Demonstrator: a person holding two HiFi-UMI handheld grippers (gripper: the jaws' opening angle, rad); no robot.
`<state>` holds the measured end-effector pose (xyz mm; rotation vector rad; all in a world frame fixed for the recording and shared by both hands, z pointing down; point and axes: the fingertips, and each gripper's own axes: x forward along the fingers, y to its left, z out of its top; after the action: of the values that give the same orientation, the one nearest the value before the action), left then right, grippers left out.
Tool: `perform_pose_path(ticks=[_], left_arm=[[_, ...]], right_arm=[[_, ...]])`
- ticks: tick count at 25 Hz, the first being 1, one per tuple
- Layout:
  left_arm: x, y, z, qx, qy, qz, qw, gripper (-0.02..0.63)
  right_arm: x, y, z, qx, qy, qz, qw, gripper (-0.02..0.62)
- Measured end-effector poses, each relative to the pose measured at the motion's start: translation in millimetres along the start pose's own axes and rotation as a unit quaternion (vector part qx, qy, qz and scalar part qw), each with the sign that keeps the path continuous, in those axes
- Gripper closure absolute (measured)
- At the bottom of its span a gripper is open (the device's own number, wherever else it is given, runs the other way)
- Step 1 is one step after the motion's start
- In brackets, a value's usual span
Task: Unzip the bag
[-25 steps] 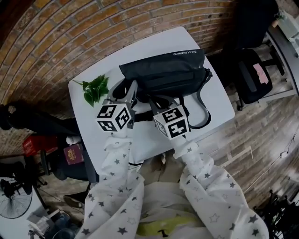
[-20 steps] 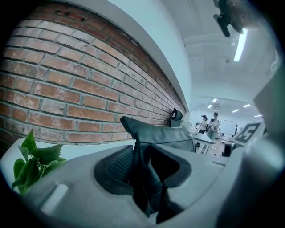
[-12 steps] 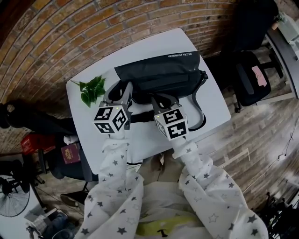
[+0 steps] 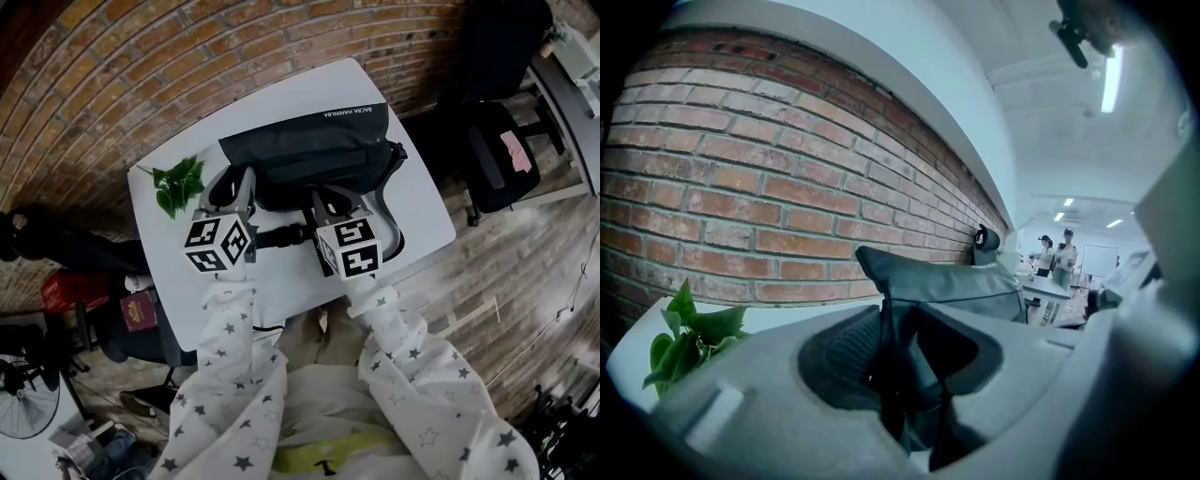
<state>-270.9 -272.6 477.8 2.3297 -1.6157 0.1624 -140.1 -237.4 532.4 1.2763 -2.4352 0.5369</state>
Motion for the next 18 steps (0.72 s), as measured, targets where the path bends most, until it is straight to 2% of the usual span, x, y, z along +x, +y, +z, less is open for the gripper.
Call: perform_pose_path(ticks=[18], left_arm=[[-5.1,8.6,-2.6,-0.006,-0.009,0.041,0.9991,0.483]], right_arm=[[-20.7,-45.0,-2.1,0.015,-0.01,-0.043,0.999,0.577]])
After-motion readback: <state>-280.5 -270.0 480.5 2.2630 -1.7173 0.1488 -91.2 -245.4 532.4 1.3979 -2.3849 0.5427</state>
